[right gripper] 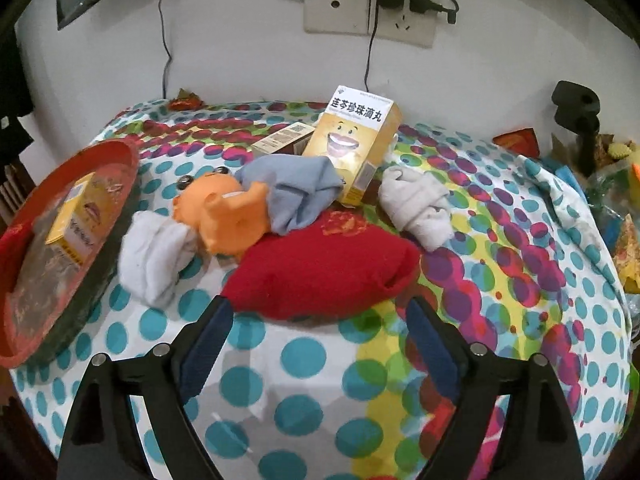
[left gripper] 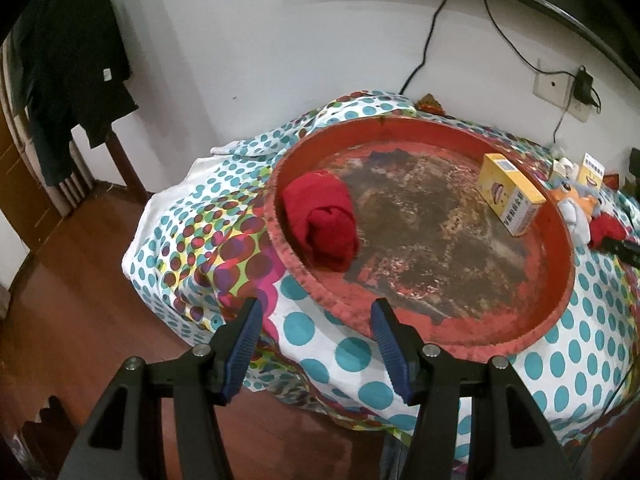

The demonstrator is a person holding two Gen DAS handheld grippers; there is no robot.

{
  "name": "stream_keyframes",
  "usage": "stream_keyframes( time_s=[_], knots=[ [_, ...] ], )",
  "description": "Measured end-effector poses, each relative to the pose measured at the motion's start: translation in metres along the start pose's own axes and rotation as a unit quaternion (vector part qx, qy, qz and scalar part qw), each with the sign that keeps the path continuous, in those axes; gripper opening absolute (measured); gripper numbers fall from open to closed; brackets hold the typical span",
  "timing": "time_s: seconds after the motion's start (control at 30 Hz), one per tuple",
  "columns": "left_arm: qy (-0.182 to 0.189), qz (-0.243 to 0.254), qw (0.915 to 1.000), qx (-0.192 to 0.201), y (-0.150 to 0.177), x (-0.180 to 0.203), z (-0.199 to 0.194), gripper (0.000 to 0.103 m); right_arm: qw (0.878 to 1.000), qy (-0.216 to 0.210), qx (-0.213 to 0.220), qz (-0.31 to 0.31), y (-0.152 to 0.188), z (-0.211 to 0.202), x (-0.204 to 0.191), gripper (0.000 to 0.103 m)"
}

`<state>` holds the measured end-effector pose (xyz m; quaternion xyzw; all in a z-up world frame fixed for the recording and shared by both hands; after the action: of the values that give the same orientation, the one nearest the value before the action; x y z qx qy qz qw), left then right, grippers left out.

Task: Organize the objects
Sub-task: 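Grasp the red sock with the right gripper while the left gripper reaches the white sock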

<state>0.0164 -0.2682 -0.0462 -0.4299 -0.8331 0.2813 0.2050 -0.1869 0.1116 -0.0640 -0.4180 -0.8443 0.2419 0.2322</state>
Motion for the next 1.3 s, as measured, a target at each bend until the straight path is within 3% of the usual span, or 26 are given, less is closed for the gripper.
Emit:
stream_keyframes(
  time_s=[0.27,0.4,0.6,0.77,1.07,1.2,1.3],
  knots=[
    [0.023,0.021,0.9995,-0.003,0.01,0.026,-0.008,0.058,0.999,0.023,0.004,-0.031,-0.011,0.018,-0.003,0.087],
    [0.026,0.057,0.998,0.007,0.019,0.049,-0.016,0.058,0.999,0.013,0.008,-0.03,-0.014,0.023,-0.001,0.074],
    [0.069,0.086,0.9939,-0.006,0.029,0.091,-0.029,0.058,0.999,-0.005,0.013,-0.03,-0.01,0.022,0.012,0.054],
    [0.117,0.123,0.9854,-0.016,0.034,0.14,-0.038,0.058,0.999,0.016,0.019,-0.03,0.001,0.012,0.031,0.053],
    [0.175,0.183,0.9661,-0.051,0.046,0.23,-0.029,0.058,0.999,0.049,0.013,0.016,0.033,-0.001,0.1,0.053],
    [0.191,0.186,0.9613,-0.071,0.045,0.26,-0.017,0.058,0.999,0.031,0.011,0.031,0.039,0.002,0.108,0.054],
    [0.175,0.187,0.9634,-0.078,0.041,0.278,0.0,0.058,0.999,0.034,0.006,0.021,0.038,0.005,0.104,0.056]
  ],
)
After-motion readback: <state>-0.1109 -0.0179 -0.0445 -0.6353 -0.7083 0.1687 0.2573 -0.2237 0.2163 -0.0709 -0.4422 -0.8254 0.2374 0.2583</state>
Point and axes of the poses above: each gripper's, at about its wrist camera, not at the fingertips, and z roughly the way its jaws point, x to its right, y to its underside, the point moved 4 cm from there along z, roughly the way its jaws point, and after that the axes turned 15 degrees about -z, right-handed, at the moved point
